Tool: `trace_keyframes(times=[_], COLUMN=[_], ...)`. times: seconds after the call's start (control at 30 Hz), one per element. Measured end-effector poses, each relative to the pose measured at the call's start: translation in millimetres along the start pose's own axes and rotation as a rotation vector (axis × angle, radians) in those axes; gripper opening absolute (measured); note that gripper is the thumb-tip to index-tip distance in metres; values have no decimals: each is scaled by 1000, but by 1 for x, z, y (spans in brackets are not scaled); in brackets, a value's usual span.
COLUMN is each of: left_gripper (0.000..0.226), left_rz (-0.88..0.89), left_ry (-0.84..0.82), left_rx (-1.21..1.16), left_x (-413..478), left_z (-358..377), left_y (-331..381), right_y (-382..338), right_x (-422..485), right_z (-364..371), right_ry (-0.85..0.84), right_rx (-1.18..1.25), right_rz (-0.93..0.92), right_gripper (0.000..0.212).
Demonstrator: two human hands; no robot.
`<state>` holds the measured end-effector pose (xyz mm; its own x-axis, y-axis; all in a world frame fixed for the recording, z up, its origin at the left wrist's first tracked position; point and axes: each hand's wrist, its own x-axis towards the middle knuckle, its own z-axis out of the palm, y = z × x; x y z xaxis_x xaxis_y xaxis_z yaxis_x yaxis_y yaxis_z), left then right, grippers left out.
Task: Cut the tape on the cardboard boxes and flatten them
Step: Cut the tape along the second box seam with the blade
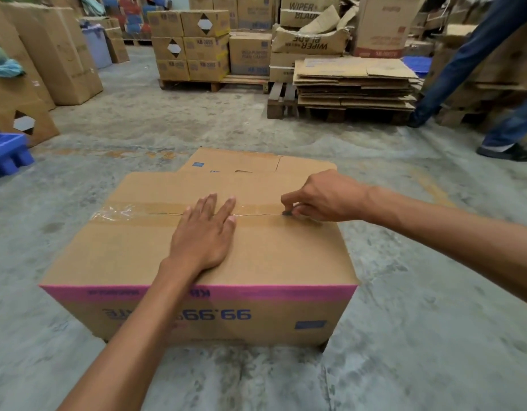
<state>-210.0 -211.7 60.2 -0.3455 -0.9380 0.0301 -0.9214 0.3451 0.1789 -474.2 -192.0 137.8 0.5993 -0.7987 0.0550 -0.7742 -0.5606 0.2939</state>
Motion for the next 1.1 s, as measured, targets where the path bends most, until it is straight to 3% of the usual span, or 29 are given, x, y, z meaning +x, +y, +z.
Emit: trace_keyframes(times=[0.4,0.57,0.73,0.9,1.1], left_gripper=[55,59,66,68,68], left_rz=[-15,-167,46,37,46], left_ry=[-18,-19,26,16,28], left_rx=[-11,43,-20,-31,-33], left_x=[0,6,1,2,1], left_z=[-4,-7,13,19,18], left_y=[4,38,111,104,108], right_y=[23,23,28,32,42], right_x=[-40,-36,-40,-48,-72], right_z=[-4,-7,6,19,16], right_ry=[-58,-68,0,77,14], right_rx=[-1,-100,-205,-267,-250], right_rz=[80,72,52,49,121], right_gripper=[15,17,20,21,27])
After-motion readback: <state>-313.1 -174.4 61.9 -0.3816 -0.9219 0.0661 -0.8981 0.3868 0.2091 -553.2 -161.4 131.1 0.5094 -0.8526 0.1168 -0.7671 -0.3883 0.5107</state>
